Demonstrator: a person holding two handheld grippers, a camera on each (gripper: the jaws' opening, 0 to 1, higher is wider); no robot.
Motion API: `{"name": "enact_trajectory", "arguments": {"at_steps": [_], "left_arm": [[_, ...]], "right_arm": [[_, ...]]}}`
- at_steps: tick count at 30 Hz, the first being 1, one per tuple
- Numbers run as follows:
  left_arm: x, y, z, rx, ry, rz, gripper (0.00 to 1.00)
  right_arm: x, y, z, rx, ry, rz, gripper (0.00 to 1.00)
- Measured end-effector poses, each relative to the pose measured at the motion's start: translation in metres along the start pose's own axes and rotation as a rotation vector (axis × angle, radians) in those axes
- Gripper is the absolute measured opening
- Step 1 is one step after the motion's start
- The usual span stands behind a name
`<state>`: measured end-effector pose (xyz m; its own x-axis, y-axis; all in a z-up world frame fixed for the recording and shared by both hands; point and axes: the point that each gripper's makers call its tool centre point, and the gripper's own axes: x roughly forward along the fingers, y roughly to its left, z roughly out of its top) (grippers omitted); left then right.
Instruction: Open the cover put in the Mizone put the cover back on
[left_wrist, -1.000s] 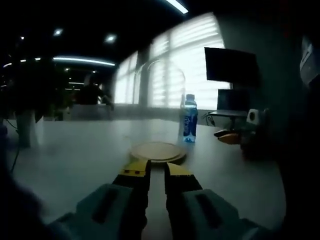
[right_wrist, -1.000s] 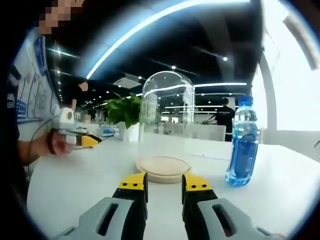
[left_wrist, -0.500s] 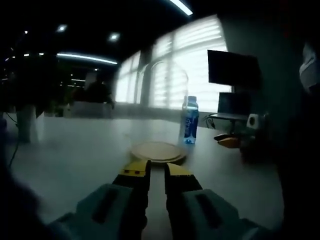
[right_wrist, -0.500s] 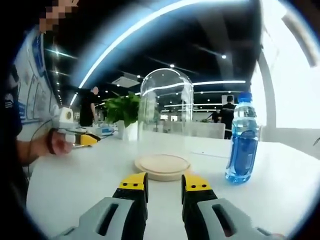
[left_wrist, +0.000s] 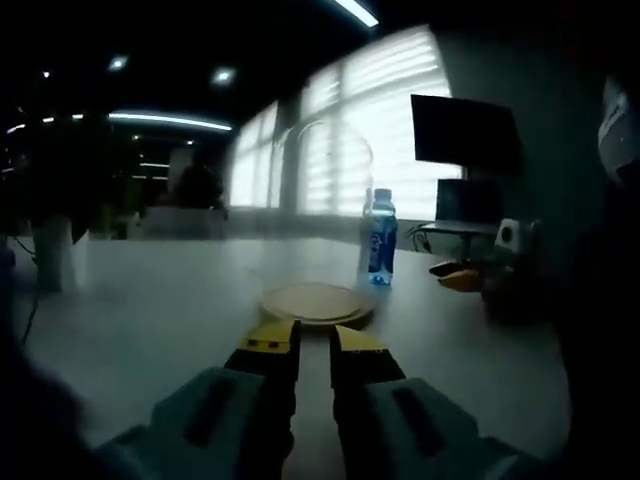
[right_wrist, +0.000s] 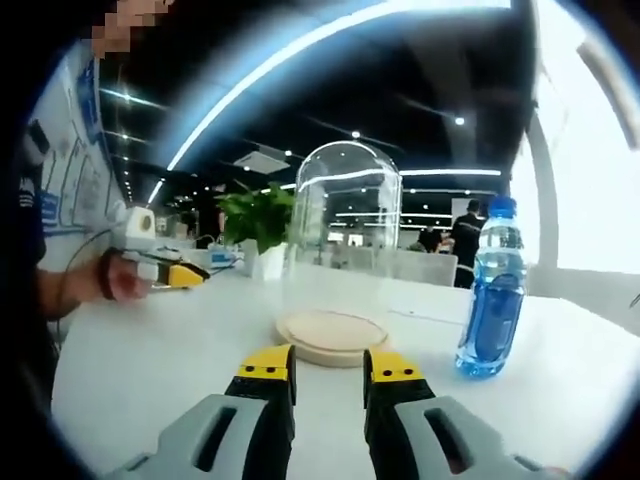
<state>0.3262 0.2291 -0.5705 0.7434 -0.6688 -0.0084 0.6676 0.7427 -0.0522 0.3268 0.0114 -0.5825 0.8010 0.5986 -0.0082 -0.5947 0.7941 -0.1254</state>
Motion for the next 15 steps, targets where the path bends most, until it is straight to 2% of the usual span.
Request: {"name": "enact_trajectory", "arguments": {"at_steps": [4, 15], "left_arm": [[0.0003, -0.0027, 0.0001, -0.002, 0.000, -0.010, 0.09], [-0.0014, -0.0014, 0.0039, 0.017, -0.016, 0.002, 0.15]], "right_arm": [[0.0008, 0.0017, 0.0021, -0.020, -0.003, -0.002, 0.21], [-0.0001, -0.0020, 0.0046, 0.018, -0.015, -0.007, 0.23]]}}
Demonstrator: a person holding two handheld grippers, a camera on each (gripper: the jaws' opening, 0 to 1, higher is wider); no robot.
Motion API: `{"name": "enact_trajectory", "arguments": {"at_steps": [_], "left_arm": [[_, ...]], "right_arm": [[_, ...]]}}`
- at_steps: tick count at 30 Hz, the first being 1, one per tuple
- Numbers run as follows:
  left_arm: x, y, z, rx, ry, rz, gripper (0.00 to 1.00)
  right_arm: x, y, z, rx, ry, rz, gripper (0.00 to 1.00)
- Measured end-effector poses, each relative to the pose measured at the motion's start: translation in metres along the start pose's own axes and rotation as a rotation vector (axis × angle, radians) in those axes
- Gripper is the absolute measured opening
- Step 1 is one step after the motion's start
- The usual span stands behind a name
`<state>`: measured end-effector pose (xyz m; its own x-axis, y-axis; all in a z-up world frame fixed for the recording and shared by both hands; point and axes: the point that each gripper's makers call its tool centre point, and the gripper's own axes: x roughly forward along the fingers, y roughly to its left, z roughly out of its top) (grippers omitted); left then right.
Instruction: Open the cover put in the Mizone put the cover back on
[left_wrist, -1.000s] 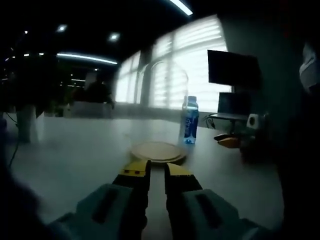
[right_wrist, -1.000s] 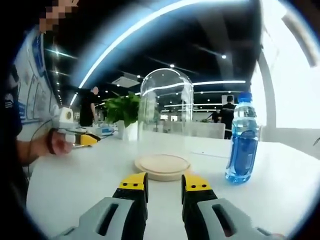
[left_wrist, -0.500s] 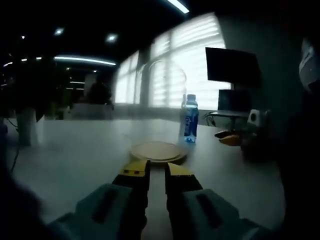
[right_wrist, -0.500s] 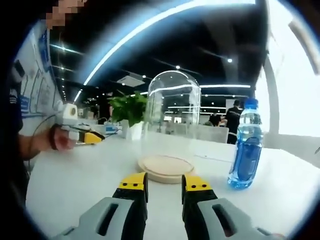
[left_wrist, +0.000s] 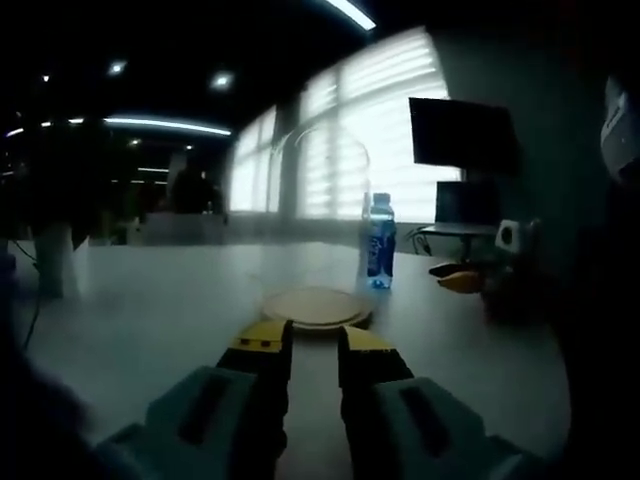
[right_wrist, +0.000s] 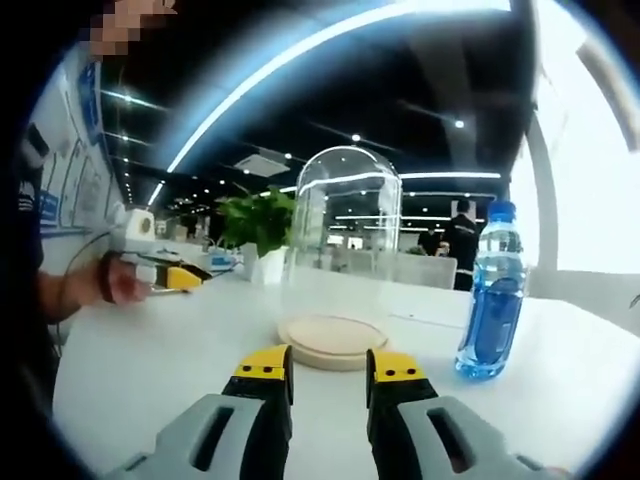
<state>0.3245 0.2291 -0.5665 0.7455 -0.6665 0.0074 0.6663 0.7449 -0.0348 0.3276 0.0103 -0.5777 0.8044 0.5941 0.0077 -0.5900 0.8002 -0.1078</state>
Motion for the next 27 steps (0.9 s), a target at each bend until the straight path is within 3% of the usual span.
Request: {"name": "enact_trajectory", "arguments": {"at_steps": [12, 27], "left_arm": [[0.0015, -0.0070, 0.0014, 0.015, -0.005, -0.024, 0.21], [0.0023, -0.0068, -0.0005, 0.013, 0.003, -0.023, 0.21]], "right_arm": [[-0.0004, -0.0052, 0.0011, 0.035, -0.007, -0.008, 0.26], [0.0004, -0.0027, -0.0003, 0.029, -0.001, 0.000, 0.27]]}}
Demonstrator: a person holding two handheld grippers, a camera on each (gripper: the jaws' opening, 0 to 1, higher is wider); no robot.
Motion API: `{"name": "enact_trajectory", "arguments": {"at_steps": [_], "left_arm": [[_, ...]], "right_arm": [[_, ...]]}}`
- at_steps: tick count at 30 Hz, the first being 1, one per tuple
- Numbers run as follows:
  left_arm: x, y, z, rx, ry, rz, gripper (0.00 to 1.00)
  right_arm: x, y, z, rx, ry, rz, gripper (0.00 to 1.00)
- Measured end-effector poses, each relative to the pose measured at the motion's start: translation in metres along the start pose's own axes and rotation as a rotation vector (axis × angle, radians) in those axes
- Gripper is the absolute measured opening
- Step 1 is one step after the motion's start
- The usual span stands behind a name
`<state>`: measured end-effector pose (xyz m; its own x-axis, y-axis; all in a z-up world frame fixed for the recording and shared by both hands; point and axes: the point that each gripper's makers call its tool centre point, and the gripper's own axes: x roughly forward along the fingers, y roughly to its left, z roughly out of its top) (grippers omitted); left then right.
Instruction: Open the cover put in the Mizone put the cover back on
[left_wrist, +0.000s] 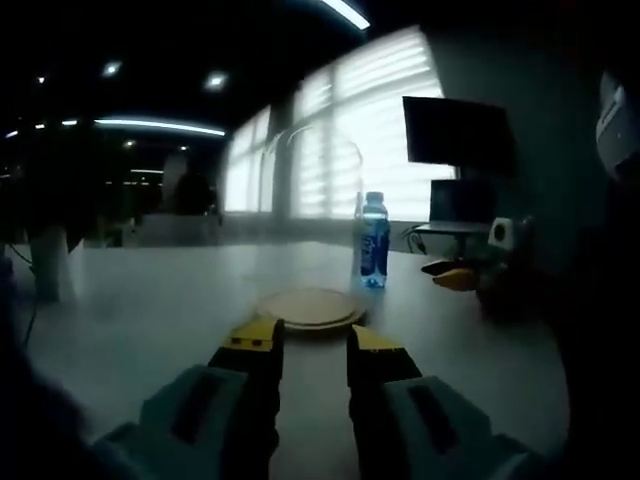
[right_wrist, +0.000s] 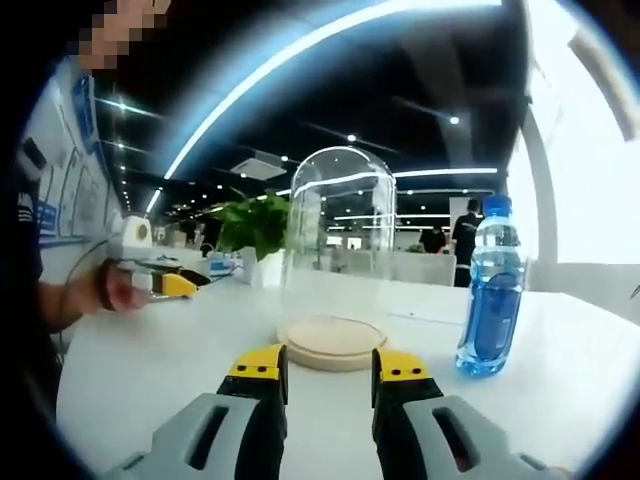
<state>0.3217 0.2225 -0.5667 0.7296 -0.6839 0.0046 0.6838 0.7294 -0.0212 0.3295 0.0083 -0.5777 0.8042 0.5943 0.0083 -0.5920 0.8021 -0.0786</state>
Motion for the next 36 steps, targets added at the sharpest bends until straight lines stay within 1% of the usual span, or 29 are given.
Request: {"name": "enact_trajectory", "arguments": {"at_steps": [7, 11, 13, 14, 15, 16, 18, 19, 21, 22, 25, 26, 28, 30, 33, 36], "left_arm": [[0.000, 0.001, 0.001, 0.011, -0.004, 0.006, 0.20], [-0.002, 0.007, 0.008, 0.033, -0.031, 0.046, 0.21], [-0.002, 0.012, 0.008, 0.041, -0.029, 0.067, 0.21], [-0.002, 0.013, 0.010, 0.025, -0.036, 0.068, 0.21], [-0.002, 0.011, 0.010, 0.004, -0.037, 0.052, 0.21], [-0.002, 0.013, 0.011, -0.014, -0.044, 0.060, 0.21], [-0.001, 0.016, 0.010, -0.014, -0.039, 0.067, 0.20], [-0.001, 0.020, 0.008, -0.030, -0.027, 0.080, 0.20], [0.001, 0.026, 0.006, -0.034, -0.011, 0.087, 0.20], [0.000, 0.032, 0.005, -0.039, -0.006, 0.101, 0.20], [0.001, 0.036, 0.006, -0.036, -0.001, 0.104, 0.20], [0.003, 0.035, 0.007, -0.033, -0.002, 0.097, 0.20], [0.006, 0.034, 0.007, -0.029, 0.009, 0.092, 0.20], [0.010, 0.033, 0.007, -0.023, 0.013, 0.079, 0.20], [0.014, 0.034, 0.005, -0.022, 0.028, 0.070, 0.20], [0.015, 0.040, 0.003, -0.018, 0.037, 0.082, 0.20]], "right_arm": [[0.000, -0.001, 0.000, 0.003, 0.000, -0.001, 0.27], [0.000, -0.002, -0.001, 0.011, 0.001, -0.004, 0.27], [0.000, -0.003, -0.002, 0.017, 0.003, -0.006, 0.27], [0.000, -0.004, -0.002, 0.019, 0.004, -0.007, 0.27], [0.000, -0.004, -0.002, 0.021, 0.006, -0.008, 0.27], [0.001, -0.004, -0.003, 0.022, 0.007, -0.009, 0.27], [0.001, -0.004, -0.004, 0.023, 0.010, -0.008, 0.27], [0.001, -0.004, -0.004, 0.023, 0.009, -0.009, 0.27], [0.001, -0.006, -0.004, 0.023, 0.011, -0.016, 0.27], [0.001, -0.007, -0.004, 0.028, 0.009, -0.020, 0.27], [0.000, -0.010, 0.000, 0.053, -0.014, -0.026, 0.27], [-0.001, -0.012, 0.002, 0.067, -0.025, -0.030, 0.27], [-0.001, -0.015, 0.003, 0.082, -0.025, -0.034, 0.27], [-0.001, -0.014, 0.007, 0.091, -0.037, -0.031, 0.27], [0.004, -0.008, 0.019, 0.086, -0.057, -0.003, 0.27], [0.012, 0.001, 0.028, 0.047, -0.054, 0.033, 0.27]]}}
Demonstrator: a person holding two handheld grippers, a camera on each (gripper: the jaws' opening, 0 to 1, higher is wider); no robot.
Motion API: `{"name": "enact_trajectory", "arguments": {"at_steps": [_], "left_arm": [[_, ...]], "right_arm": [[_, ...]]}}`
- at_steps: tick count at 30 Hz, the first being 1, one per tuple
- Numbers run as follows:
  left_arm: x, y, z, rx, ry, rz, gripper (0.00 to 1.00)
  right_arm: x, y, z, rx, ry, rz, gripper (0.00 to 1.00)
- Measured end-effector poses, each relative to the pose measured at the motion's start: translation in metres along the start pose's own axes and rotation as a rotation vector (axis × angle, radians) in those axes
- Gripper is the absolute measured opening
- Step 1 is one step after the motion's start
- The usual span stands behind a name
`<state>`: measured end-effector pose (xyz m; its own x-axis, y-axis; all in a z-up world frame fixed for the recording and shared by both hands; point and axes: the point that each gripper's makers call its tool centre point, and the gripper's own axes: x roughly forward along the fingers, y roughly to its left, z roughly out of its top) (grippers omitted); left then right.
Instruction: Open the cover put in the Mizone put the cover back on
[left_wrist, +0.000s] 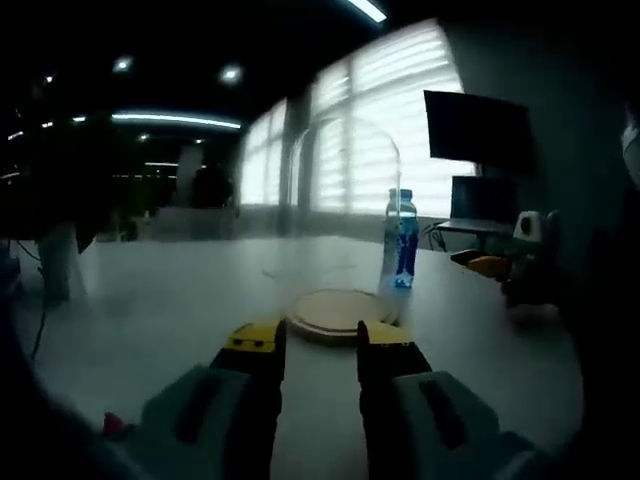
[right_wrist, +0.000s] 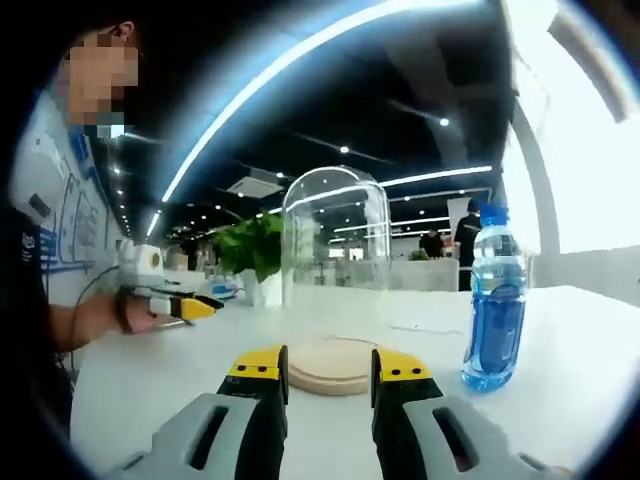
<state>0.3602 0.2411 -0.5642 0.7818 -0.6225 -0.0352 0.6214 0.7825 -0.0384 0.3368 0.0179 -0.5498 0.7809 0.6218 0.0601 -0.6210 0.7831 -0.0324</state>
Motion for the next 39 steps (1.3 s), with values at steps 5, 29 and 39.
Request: {"name": "enact_trajectory", "arguments": {"at_steps": [5, 29, 39], "left_arm": [[0.000, 0.004, 0.002, -0.072, -0.027, -0.021, 0.20], [0.005, -0.005, 0.005, 0.004, -0.005, 0.000, 0.20], [0.012, -0.007, 0.012, -0.005, 0.017, -0.042, 0.22]], "right_arm": [[0.004, -0.003, -0.004, -0.055, -0.005, -0.012, 0.26], [0.005, -0.005, -0.008, -0.015, -0.002, -0.007, 0.26], [0.015, -0.006, 0.002, -0.064, 0.000, 0.019, 0.28]]}}
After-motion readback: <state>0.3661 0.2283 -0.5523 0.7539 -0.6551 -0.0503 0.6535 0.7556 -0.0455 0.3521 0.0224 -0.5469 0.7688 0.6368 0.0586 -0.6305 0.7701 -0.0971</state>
